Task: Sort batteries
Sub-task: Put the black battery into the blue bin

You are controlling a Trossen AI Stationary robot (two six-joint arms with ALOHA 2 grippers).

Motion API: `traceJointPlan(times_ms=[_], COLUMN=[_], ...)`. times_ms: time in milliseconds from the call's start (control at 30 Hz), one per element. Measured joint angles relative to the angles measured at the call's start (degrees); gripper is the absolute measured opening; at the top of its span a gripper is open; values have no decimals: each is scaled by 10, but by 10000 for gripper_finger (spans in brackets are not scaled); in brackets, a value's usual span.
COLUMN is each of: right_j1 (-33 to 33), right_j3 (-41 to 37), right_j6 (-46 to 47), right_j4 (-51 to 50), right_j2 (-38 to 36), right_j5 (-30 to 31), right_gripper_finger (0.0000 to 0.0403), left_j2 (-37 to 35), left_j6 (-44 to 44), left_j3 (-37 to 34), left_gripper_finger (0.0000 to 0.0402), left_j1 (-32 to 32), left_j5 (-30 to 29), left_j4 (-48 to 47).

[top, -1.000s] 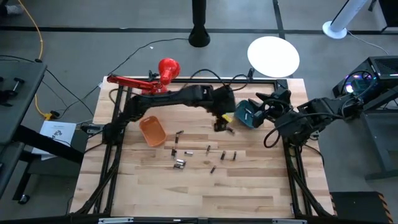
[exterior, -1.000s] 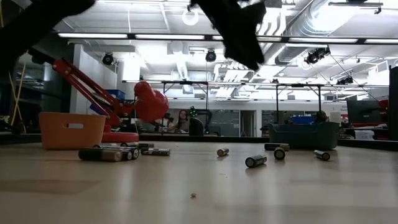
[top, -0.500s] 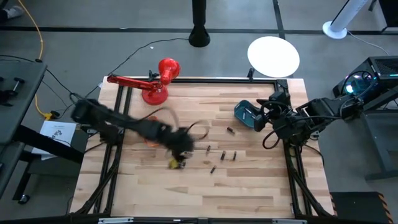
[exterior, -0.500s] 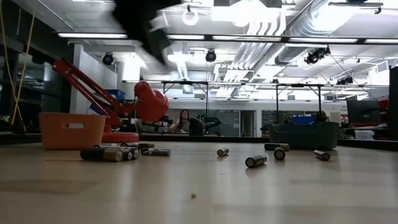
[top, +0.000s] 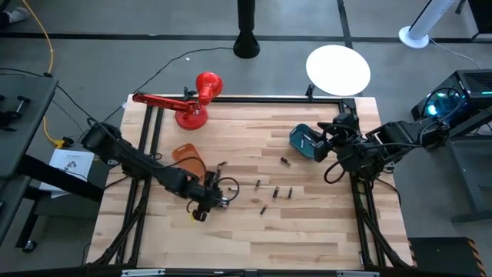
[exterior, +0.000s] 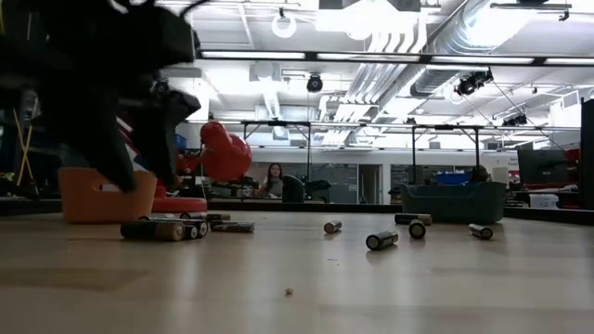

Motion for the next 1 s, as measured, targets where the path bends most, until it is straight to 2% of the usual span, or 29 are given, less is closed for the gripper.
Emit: traceJointPlan(times_ms=[100,367,733,833,967,1000], right_j1=[0,0,0,0,0,0], right_j3=[0,0,0,0,0,0], right_j6=[10,16,16,15,15,15], right_j4=[0,-2,-6,-9,-16,-17], right_j2=[0,1,1,1,1,1], right_j5=[0,2,12,12,12,12], right_gripper_finger=[195,195,195,195,195,195], left_j2=[15,28,84,88,80,76], left_j6=[-25,-78,-97,-115,-137,-144], left_j3=[0,0,2,2,2,1], left_gripper_finger=[206,202,168,136,42,30], left_j1=[0,-10,-12,-13,-13,-12], left_j5=[24,34,47,36,42,48], left_j4=[0,10,54,52,42,40])
